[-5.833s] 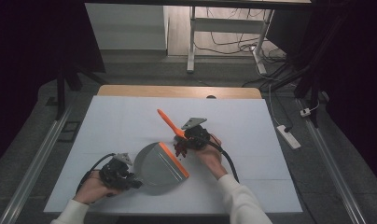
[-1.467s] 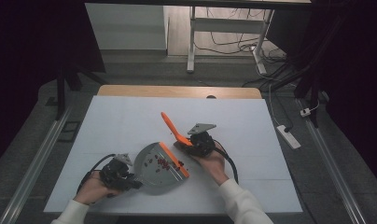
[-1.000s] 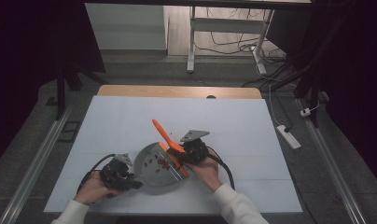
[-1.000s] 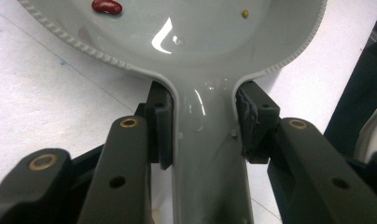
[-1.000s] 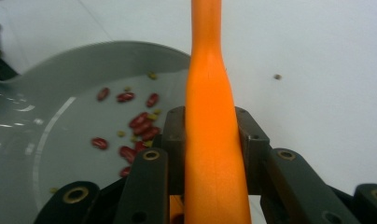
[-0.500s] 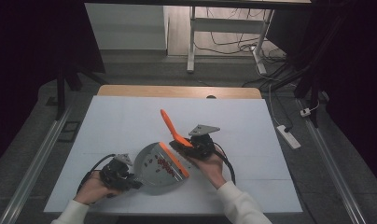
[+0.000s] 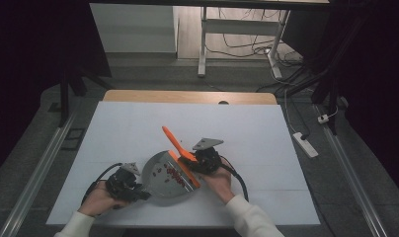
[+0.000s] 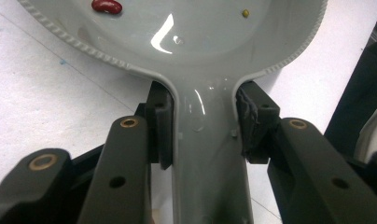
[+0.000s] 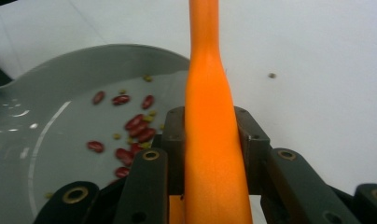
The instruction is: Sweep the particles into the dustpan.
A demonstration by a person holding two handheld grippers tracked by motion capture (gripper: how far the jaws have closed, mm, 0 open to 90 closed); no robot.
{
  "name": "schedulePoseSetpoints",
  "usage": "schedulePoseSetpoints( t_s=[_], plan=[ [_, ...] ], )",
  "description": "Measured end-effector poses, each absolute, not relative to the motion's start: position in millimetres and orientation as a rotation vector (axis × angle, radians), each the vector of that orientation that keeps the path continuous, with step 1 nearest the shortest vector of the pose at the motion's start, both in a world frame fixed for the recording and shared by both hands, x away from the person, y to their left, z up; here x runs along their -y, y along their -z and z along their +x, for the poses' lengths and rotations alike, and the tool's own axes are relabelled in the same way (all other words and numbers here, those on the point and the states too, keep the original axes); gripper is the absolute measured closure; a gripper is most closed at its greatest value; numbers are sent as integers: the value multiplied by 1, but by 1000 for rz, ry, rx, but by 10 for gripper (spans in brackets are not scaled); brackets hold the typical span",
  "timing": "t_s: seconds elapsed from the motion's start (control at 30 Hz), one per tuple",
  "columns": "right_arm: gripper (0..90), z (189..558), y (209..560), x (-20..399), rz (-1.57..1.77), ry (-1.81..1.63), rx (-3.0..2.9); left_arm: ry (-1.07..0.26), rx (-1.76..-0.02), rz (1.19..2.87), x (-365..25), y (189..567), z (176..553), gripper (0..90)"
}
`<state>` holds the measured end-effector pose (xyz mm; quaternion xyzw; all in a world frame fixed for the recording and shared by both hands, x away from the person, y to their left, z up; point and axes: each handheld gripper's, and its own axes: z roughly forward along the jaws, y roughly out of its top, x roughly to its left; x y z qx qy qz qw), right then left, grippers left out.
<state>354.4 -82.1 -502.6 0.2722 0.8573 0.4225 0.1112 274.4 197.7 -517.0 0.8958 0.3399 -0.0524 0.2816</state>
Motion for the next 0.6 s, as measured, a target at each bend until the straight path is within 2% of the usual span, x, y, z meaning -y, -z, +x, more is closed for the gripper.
schedulePoseSetpoints(
  t_s=[0.2,0.6],
  plan=[
    [704,351,495,78,792,-1368,-2545,138,-910,2399,-198,517,274,619],
    [703,376,490,118,924,-1290,-2388,139,-909,2401,-198,517,275,618]
  ],
)
